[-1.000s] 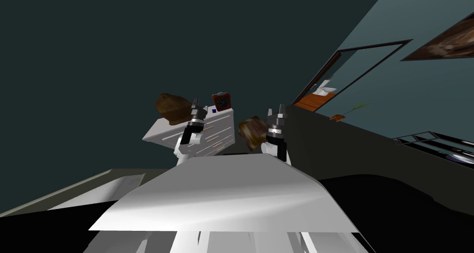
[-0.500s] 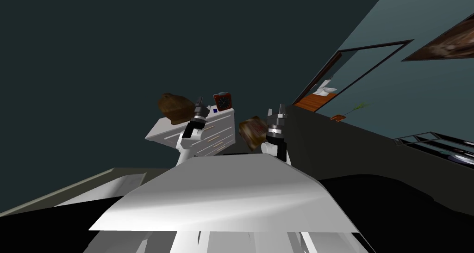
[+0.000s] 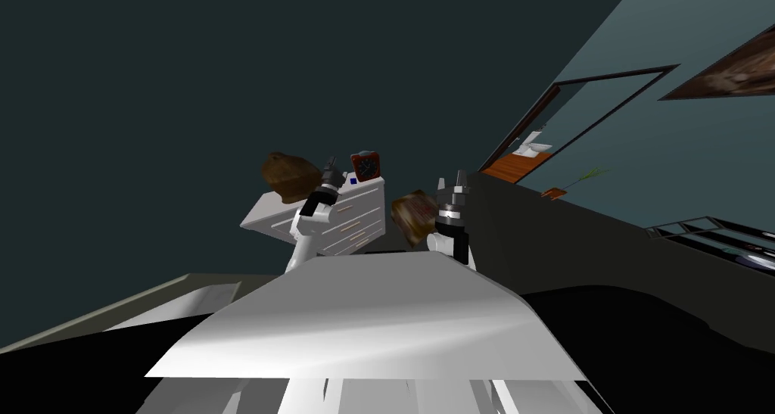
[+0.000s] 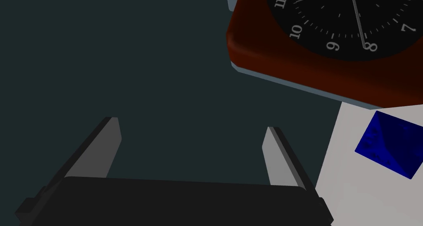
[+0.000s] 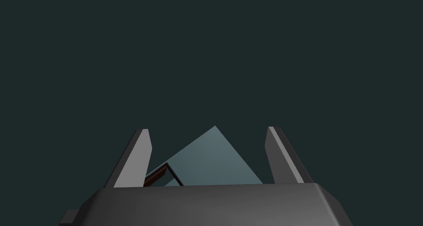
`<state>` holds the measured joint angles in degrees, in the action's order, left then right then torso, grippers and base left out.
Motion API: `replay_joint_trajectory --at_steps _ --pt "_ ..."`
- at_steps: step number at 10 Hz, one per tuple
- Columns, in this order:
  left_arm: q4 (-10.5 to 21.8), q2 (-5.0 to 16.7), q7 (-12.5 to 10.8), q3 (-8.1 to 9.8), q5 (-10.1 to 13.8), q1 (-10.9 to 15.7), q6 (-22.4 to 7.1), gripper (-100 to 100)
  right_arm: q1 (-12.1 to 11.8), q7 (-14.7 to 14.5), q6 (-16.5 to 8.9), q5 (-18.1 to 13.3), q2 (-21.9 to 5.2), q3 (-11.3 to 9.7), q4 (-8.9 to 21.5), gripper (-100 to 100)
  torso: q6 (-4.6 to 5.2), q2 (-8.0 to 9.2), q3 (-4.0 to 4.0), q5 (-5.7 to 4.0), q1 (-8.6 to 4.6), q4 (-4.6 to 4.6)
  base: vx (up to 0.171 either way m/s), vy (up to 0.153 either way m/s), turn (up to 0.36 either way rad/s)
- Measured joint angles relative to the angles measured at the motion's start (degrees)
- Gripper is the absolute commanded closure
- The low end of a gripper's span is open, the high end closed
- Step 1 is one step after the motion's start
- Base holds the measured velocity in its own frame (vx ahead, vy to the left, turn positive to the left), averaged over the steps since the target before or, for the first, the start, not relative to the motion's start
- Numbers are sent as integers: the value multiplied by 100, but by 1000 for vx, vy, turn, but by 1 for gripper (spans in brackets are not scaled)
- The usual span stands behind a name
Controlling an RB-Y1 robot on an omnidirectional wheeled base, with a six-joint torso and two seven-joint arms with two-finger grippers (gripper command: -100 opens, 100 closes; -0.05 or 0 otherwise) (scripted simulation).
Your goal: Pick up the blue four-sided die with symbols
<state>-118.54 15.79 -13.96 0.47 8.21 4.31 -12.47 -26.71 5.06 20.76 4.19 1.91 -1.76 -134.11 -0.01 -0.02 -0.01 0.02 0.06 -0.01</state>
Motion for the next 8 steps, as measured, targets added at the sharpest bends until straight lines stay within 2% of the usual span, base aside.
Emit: replay_joint_trajectory --at_steps 5,6,8 --pt "202 108 -192 -21 147 413 -729 -100 0 0 0 0 0 0 0 0 -1 1 0 0 -2 0 3 14 6" --pt "288 159 -255 -24 212 591 -902 -100 0 0 0 0 0 0 0 0 0 -1 0 0 1 0 4 20 -1" --pt "331 210 -331 -25 274 700 -1209 -100 0 0 0 0 0 0 0 0 -1 0 0 0 -3 -1 6 11 5"
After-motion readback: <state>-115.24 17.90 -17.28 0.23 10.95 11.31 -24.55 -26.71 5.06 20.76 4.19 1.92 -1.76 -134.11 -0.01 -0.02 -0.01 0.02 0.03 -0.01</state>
